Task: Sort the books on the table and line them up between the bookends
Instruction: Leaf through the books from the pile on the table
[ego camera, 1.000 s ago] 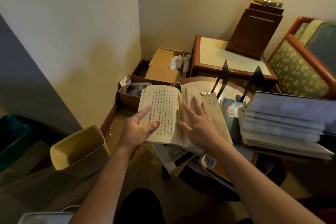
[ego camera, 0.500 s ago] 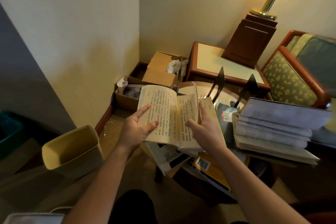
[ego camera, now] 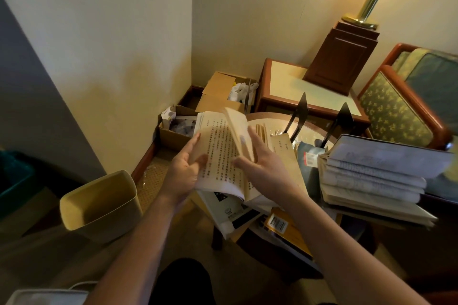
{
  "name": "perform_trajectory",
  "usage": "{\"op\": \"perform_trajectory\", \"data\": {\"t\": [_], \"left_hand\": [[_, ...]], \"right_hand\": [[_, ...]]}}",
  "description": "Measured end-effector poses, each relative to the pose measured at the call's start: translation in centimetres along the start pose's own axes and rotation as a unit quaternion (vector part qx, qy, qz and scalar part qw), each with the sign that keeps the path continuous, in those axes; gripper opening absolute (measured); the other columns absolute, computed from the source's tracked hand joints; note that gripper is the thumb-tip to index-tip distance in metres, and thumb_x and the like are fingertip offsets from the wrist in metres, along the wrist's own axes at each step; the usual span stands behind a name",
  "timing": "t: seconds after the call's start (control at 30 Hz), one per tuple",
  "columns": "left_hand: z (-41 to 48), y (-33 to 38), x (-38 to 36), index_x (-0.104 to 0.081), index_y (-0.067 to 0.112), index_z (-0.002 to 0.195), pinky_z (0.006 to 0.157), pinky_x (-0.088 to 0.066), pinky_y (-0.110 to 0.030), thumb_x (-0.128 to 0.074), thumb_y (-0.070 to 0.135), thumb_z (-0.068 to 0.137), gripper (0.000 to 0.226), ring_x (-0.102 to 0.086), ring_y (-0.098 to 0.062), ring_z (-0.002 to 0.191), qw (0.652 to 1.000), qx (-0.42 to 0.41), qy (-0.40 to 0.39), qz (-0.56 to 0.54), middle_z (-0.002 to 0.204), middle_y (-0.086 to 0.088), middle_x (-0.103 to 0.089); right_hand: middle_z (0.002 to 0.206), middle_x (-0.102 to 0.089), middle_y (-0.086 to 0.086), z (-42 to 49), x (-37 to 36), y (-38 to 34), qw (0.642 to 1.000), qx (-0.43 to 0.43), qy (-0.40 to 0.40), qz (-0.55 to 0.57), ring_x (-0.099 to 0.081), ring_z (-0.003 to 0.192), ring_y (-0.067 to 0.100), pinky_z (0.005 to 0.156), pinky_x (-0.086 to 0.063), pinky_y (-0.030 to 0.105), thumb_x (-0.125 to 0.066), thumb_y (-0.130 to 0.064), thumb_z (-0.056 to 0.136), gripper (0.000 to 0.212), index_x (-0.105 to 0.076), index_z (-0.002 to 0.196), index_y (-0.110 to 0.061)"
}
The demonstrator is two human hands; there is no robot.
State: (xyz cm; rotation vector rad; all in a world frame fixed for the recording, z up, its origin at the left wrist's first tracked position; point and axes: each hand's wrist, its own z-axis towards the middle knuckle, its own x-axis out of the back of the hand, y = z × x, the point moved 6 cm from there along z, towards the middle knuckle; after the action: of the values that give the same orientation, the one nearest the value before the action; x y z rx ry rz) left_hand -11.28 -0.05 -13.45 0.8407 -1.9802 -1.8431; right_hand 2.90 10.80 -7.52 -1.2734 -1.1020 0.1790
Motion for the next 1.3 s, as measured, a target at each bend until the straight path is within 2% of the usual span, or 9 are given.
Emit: {"op": "perform_trajectory", "data": {"t": [0.07,0.1,0.2,0.43,0.63,0.73,0.93,1.13,1.3], "left_hand": [[0.0,0.1,0.1,-0.033,0.043,0.153,0.079,-0.061,-0.036,-0.046,0.017,0.105,0.056,-0.063,-0.021,0.116,1.0,0.002,0.002,-0.026,0.135,0.004,-0.056],[0.0,0.2,0.1,-0.032,0.043,0.154,0.08,-0.061,-0.038,-0.044,0.019,0.106,0.055,-0.064,-0.021,0.116,0.999,0.004,0.005,-0.033,0.135,0.004,-0.057],[0.0,0.4,-0.1,-0.03,0.045,0.154,0.082,-0.062,-0.045,-0.044,0.034,0.105,0.052,-0.066,-0.022,0.114,0.999,0.017,0.007,-0.031,0.133,0.001,-0.059],[-0.5,0.3,-1.2,-0.025,0.038,0.156,0.077,-0.061,-0.029,-0.076,0.038,0.075,0.096,-0.063,-0.017,0.114,0.999,-0.012,-0.005,0.053,0.127,0.005,-0.059],[-0.6,-0.3,-0.9,-0.027,0.034,0.156,0.071,-0.061,-0.029,-0.082,0.025,0.068,0.104,-0.065,-0.02,0.11,1.0,0.014,0.007,0.01,0.125,-0.001,-0.062],[-0.5,-0.4,-0.7,-0.026,0.032,0.157,0.07,-0.061,-0.027,-0.081,0.025,0.066,0.107,-0.062,-0.017,0.112,1.0,0.012,0.008,0.026,0.126,0.001,-0.06],[-0.2,-1.2,-0.2,-0.027,0.035,0.156,0.076,-0.062,-0.035,-0.082,0.027,0.063,0.108,-0.064,-0.019,0.112,0.998,0.02,0.009,0.051,0.122,0.001,-0.063],[-0.1,-2.1,0.3,-0.029,0.036,0.155,0.075,-0.062,-0.035,-0.081,0.013,0.078,0.096,-0.066,-0.02,0.109,0.998,0.021,0.014,0.051,0.12,0.0,-0.063],[0.1,-3.2,0.7,-0.029,0.039,0.155,0.083,-0.062,-0.045,-0.084,0.025,0.072,0.101,-0.063,-0.022,0.115,0.998,0.037,-0.005,0.055,0.123,-0.002,-0.062]], "right_hand": [[0.161,-0.031,0.0,0.2,-1.3,-0.7,0.994,0.025,-0.027,-0.102,-0.049,0.133,0.022,0.102,-0.05,0.052,-0.059,-0.059,0.091,0.094,0.004,0.157,-0.039],[0.166,-0.019,-0.002,0.4,-1.8,-0.6,0.986,0.035,-0.038,-0.159,-0.033,0.146,0.022,0.116,-0.027,0.062,-0.053,-0.066,0.09,0.095,0.007,0.158,-0.036],[0.167,0.007,-0.009,0.8,-2.3,-0.5,0.968,0.049,-0.04,-0.241,-0.004,0.153,0.014,0.118,0.014,0.061,-0.036,-0.073,0.093,0.091,0.011,0.159,-0.031],[0.167,0.008,-0.013,0.4,-2.4,0.3,0.971,0.075,-0.088,-0.211,0.0,0.153,0.013,0.124,-0.01,0.053,-0.027,-0.048,0.107,0.064,0.004,0.16,-0.031],[0.164,-0.023,-0.008,1.6,-1.6,0.5,0.946,0.086,-0.086,-0.3,-0.022,0.151,0.02,0.122,-0.002,0.061,-0.029,-0.042,0.107,0.064,0.006,0.159,-0.031],[0.167,-0.011,-0.007,1.8,-1.3,0.7,0.937,0.087,-0.082,-0.329,-0.005,0.154,0.022,0.122,-0.001,0.06,-0.035,-0.049,0.104,0.071,0.008,0.158,-0.033],[0.167,0.007,-0.003,1.8,2.7,1.6,0.93,0.08,0.081,-0.35,0.012,0.152,0.028,0.118,0.004,0.062,-0.038,-0.064,0.097,0.074,-0.006,0.158,-0.037],[0.155,-0.034,0.0,1.9,4.1,4.7,0.996,-0.053,0.068,-0.016,-0.05,0.129,0.025,0.095,-0.053,0.043,-0.054,-0.052,0.096,0.076,-0.012,0.158,-0.041],[0.166,0.005,-0.017,1.8,1.6,3.8,0.98,-0.022,-0.038,-0.194,-0.006,0.154,0.026,0.121,-0.021,0.057,-0.052,-0.057,0.096,0.061,-0.023,0.15,-0.056]]}}
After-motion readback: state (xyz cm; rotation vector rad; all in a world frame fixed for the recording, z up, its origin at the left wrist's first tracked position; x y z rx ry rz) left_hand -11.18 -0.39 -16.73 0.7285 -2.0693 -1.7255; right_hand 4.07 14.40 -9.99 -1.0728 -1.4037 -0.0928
